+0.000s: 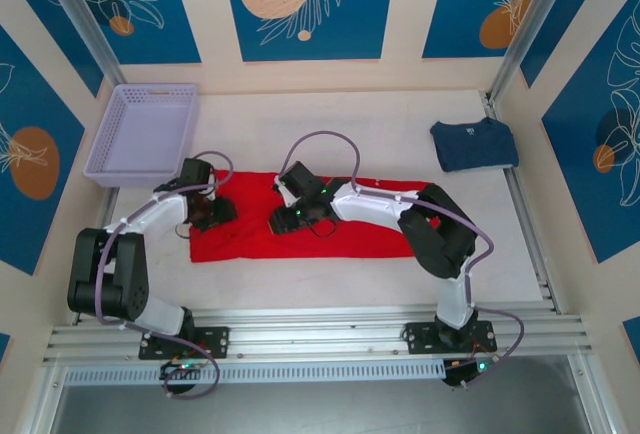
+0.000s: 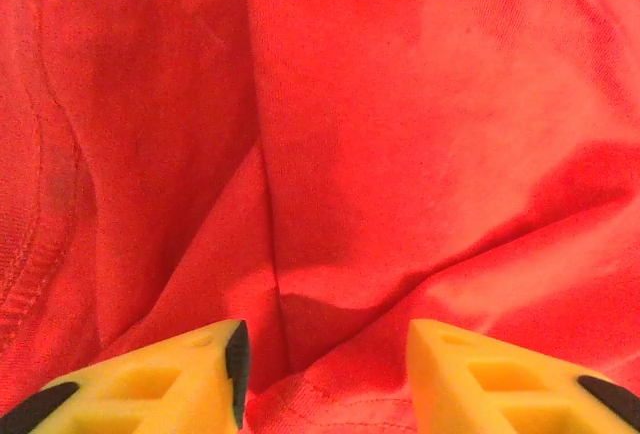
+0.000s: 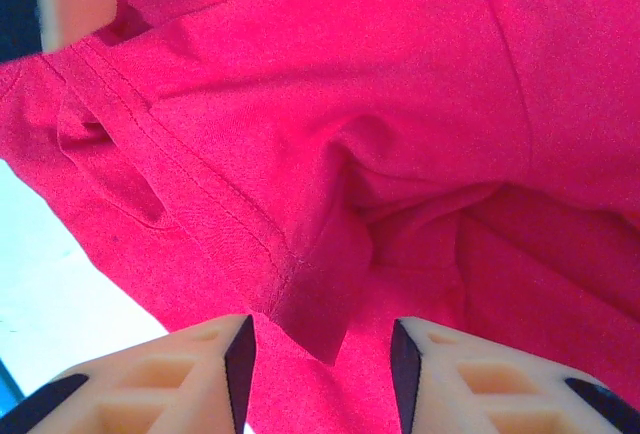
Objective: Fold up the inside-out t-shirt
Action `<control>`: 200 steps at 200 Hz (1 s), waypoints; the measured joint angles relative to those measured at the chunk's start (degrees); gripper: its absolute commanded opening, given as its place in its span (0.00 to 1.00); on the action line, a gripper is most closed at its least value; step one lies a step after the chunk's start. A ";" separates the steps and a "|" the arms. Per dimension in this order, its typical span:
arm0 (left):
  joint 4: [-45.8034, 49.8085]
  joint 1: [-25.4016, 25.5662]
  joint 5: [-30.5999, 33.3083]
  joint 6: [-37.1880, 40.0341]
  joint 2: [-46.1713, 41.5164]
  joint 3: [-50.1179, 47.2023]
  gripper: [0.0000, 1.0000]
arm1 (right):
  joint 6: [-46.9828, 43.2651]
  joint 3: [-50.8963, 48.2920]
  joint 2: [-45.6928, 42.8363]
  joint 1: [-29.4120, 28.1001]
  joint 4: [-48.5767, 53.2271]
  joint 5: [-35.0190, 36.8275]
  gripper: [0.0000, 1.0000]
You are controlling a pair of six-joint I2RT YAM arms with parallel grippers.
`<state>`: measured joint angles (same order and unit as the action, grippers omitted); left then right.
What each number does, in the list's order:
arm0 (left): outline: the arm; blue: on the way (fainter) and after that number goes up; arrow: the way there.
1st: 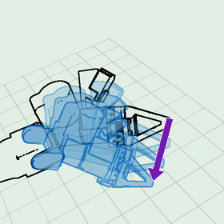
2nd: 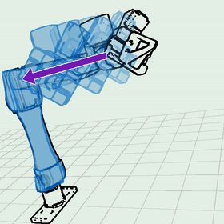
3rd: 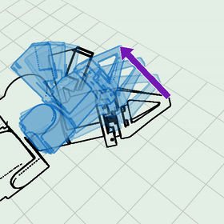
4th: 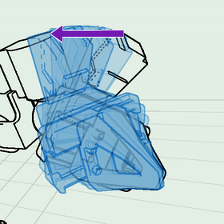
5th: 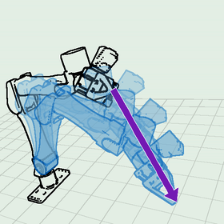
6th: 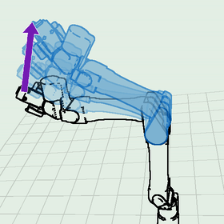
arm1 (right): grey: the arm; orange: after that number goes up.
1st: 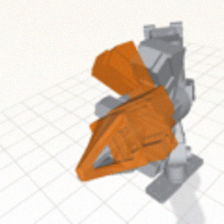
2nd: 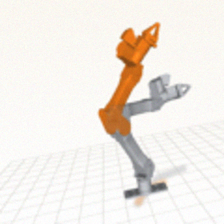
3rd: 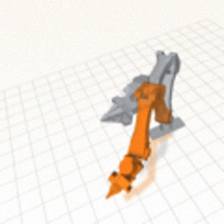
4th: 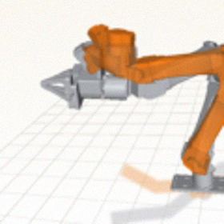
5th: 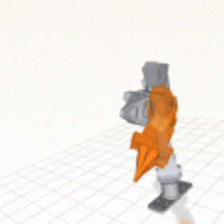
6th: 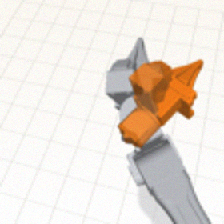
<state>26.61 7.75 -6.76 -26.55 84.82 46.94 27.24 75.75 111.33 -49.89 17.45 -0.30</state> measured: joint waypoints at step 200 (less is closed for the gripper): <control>8.81 0.04 -1.95 -2.84 -13.16 -4.28 0.06 | 4.28 -1.40 -0.66 2.67 2.82 -4.44 0.08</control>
<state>35.42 7.79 -8.71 -29.39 71.66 42.65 31.53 74.35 110.67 -47.22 20.27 -4.73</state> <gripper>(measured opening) 0.049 0.062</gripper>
